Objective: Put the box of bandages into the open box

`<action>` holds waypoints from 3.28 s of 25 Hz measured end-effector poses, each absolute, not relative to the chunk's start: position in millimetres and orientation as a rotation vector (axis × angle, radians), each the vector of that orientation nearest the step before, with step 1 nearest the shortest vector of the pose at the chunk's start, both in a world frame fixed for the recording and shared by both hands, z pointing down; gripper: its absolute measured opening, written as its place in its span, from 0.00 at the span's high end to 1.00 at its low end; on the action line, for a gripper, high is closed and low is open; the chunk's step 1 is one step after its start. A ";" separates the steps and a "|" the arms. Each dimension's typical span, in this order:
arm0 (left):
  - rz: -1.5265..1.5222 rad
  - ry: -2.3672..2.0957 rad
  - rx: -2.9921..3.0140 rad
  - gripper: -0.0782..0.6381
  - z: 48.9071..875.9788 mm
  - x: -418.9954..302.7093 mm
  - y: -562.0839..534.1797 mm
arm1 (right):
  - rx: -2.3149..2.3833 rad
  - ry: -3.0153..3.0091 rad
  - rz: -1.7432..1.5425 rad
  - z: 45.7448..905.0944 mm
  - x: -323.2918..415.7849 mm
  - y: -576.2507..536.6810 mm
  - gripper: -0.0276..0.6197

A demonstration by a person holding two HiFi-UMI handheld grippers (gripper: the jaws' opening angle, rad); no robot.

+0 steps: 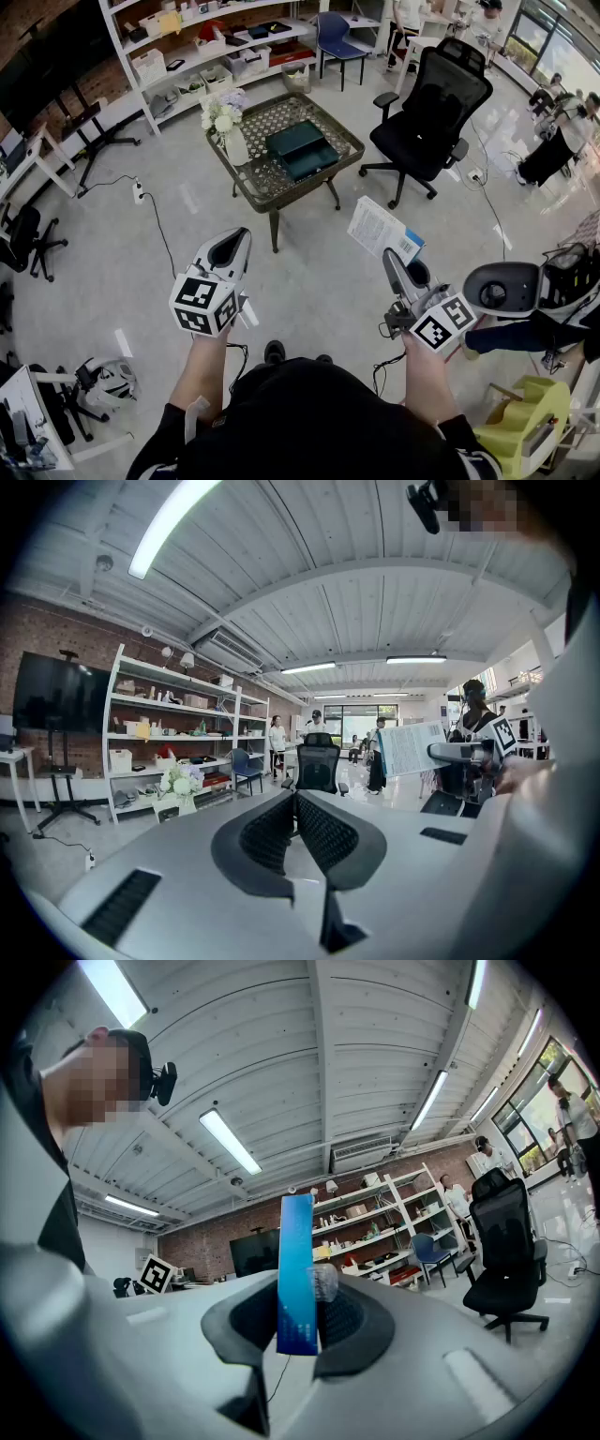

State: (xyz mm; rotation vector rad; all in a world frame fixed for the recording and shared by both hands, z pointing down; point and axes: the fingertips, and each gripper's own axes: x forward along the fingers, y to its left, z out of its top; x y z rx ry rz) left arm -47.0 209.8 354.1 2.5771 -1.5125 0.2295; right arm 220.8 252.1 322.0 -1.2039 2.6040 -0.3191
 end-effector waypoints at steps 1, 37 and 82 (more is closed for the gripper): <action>0.227 -1.506 2.578 0.87 354.3 -46.1 209.9 | -1.204 2.604 -0.321 322.2 219.4 252.0 0.83; 0.198 -1.401 2.607 0.87 377.5 -138.7 180.2 | -1.255 2.622 -0.402 333.1 100.7 223.5 0.82; 0.355 -1.418 2.504 0.87 416.3 -60.4 -115.7 | -1.193 2.645 -0.696 411.6 167.7 -101.2 0.82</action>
